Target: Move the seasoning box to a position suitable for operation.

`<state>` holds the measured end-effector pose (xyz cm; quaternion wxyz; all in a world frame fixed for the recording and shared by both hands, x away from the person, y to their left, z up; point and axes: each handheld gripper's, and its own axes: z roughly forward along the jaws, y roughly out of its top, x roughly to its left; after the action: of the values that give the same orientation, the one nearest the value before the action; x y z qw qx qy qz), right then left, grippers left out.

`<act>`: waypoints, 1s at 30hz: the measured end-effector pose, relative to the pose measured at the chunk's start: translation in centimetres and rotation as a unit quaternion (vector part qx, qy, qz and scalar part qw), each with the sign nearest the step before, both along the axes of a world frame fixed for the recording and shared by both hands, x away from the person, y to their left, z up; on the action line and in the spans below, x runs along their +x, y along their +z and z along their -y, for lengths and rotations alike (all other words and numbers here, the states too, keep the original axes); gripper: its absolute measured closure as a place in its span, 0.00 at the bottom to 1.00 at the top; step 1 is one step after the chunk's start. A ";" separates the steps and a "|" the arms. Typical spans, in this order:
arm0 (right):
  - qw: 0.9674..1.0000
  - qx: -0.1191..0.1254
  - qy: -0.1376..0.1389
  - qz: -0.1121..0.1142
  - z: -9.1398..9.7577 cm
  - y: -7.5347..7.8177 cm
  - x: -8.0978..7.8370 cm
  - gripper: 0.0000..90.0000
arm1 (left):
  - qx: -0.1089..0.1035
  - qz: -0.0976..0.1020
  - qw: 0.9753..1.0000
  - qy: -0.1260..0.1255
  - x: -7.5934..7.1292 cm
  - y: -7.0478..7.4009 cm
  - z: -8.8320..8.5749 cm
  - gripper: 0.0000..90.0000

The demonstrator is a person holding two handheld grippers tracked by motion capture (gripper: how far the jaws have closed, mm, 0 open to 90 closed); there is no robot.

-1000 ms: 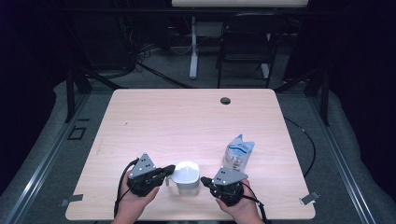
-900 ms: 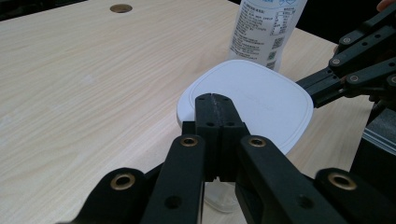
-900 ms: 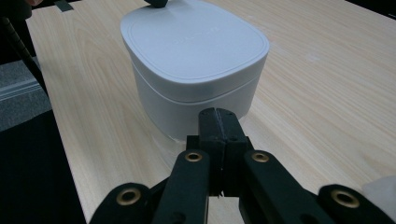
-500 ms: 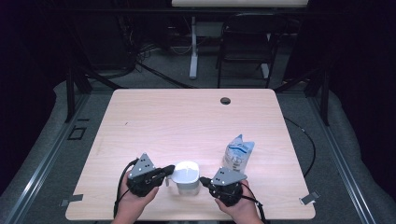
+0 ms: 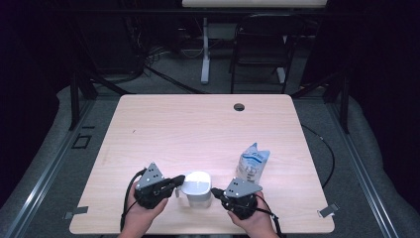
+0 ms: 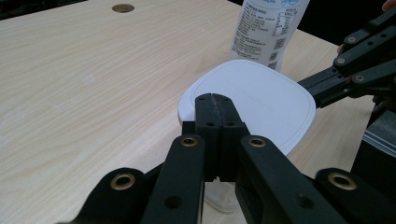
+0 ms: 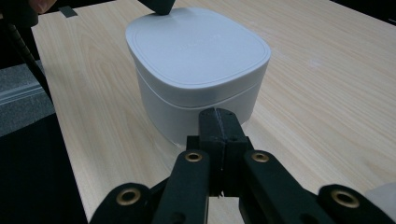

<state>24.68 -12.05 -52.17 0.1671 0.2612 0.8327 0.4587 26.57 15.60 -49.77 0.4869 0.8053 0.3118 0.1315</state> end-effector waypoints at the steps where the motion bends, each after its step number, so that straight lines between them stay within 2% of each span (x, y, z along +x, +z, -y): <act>1: 1.000 0.000 0.000 0.000 0.0 0.0 0.0 1.00 | 0.000 0.000 1.000 0.000 0.0 0.0 0.0 1.00; 21: 1.000 0.012 -0.001 0.004 0.0 0.3 -0.1 1.00 | 0.004 0.004 1.000 0.003 -0.1 0.0 0.0 1.00; 24: 1.000 0.011 0.000 0.002 0.0 0.4 0.1 1.00 | 0.007 0.002 1.000 0.010 -0.1 0.1 -0.5 0.99; 30: 1.000 0.013 -0.003 -0.001 -0.1 0.6 0.3 1.00 | -0.011 -0.002 0.999 0.030 0.0 0.2 -2.1 0.96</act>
<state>25.00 -12.00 -51.60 0.1640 0.2664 0.8260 0.4689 26.52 17.68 -49.57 0.4910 0.7905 0.3380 0.1404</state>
